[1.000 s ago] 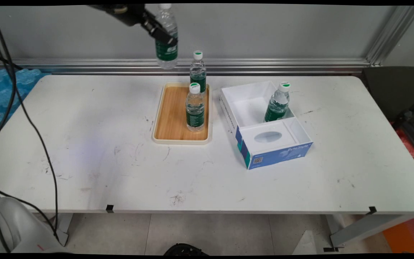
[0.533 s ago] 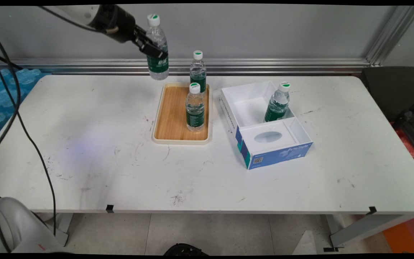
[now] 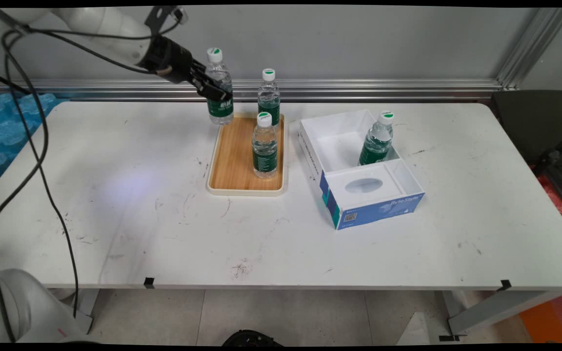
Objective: Place the picked object on the tray
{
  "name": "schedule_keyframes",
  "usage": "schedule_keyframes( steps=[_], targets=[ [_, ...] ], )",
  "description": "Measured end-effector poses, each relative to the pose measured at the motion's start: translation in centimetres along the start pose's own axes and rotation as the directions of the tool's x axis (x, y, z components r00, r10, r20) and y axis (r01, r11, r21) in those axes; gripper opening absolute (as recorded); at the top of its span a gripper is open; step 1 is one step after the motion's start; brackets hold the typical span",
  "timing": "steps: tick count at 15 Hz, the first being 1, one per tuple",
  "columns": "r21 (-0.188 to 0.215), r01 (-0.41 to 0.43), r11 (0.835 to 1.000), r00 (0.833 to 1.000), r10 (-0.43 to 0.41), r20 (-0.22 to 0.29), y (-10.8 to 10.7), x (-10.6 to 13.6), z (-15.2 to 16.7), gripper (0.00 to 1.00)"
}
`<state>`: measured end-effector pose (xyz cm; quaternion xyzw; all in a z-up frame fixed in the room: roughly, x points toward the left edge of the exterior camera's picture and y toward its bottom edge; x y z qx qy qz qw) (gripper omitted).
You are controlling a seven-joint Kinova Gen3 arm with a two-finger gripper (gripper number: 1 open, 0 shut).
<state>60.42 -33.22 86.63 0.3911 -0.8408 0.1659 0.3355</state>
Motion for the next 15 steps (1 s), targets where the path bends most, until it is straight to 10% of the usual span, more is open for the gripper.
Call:
schedule_keyframes(
  steps=[15],
  targets=[
    [-0.021,-0.021,1.0,1.0,0.021,-0.011,-1.5,-2.8,8.0,0.0]
  ],
)
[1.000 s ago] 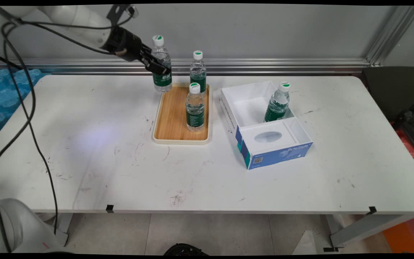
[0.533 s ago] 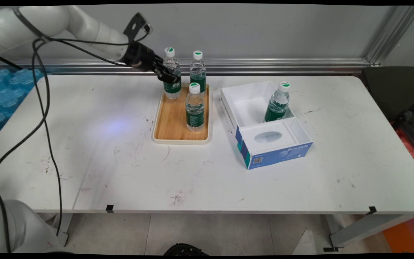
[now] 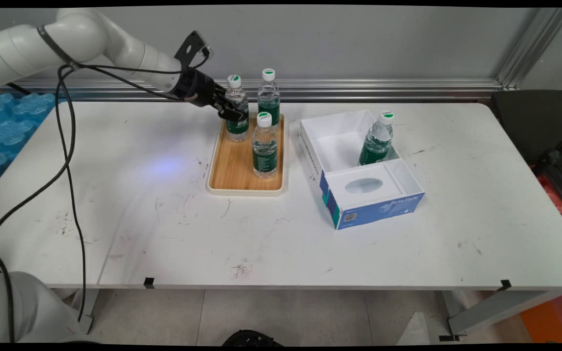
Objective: Place the picked object on the tray
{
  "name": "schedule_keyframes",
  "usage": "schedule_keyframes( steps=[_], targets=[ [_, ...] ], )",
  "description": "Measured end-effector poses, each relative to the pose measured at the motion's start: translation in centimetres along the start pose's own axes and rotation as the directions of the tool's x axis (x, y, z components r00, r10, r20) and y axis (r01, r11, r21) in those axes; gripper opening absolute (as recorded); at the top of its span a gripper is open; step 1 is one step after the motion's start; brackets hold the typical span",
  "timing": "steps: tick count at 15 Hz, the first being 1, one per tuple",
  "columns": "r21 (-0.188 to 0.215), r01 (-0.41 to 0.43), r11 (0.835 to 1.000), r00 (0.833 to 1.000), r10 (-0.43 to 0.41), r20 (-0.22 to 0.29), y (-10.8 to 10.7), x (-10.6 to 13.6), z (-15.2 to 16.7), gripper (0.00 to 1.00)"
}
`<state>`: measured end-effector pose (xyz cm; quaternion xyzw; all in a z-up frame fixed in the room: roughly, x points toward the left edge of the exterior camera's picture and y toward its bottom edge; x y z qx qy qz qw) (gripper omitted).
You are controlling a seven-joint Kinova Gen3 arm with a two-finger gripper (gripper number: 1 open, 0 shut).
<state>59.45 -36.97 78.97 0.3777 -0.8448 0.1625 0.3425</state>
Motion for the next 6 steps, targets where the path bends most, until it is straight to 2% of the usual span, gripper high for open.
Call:
schedule_keyframes(
  steps=[2,3,6],
  targets=[
    [-0.003,-0.002,1.0,1.0,0.002,-0.001,-0.06,-0.26,0.21,0.0],
    [-0.004,-0.003,1.0,1.0,0.003,-0.003,-0.1,-0.38,0.26,1.0],
    [-0.01,-0.01,1.0,1.0,0.01,-0.005,-0.14,-0.67,0.16,1.0]
  ],
)
